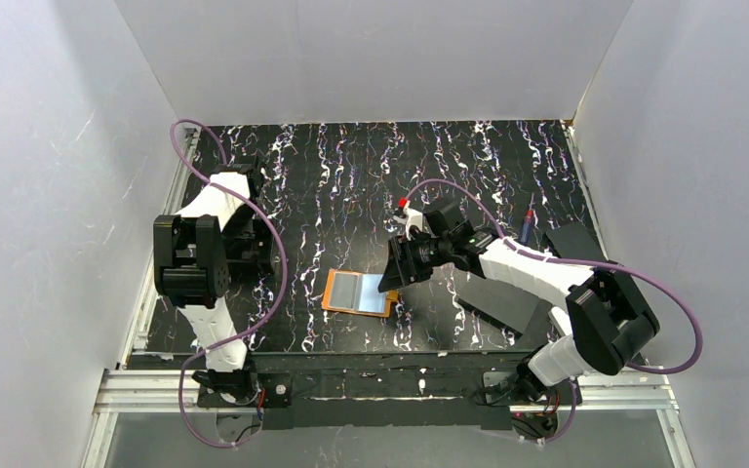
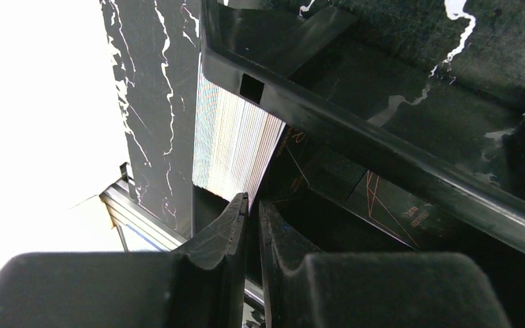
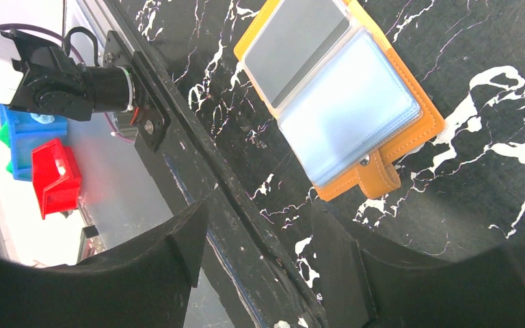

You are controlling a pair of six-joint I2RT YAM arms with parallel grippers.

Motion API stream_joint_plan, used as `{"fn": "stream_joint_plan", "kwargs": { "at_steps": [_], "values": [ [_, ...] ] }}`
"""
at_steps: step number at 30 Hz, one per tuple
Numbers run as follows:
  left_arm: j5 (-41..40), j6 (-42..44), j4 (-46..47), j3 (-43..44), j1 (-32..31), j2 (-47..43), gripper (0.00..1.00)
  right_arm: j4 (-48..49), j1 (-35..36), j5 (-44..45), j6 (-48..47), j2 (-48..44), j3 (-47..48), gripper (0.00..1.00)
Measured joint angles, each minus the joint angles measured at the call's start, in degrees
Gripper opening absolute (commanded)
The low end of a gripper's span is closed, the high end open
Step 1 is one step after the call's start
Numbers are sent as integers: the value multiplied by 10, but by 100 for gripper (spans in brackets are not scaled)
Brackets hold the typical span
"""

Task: Put the credit cards into the card holder
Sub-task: Pick up the credit card from the storage box.

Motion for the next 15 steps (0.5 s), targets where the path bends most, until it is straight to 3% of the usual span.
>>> {"fn": "stream_joint_plan", "kwargs": {
  "at_steps": [15],
  "values": [
    [29,0,-7,0,0,-1,2,0,0,0,1,0,0,65]
  ]
}}
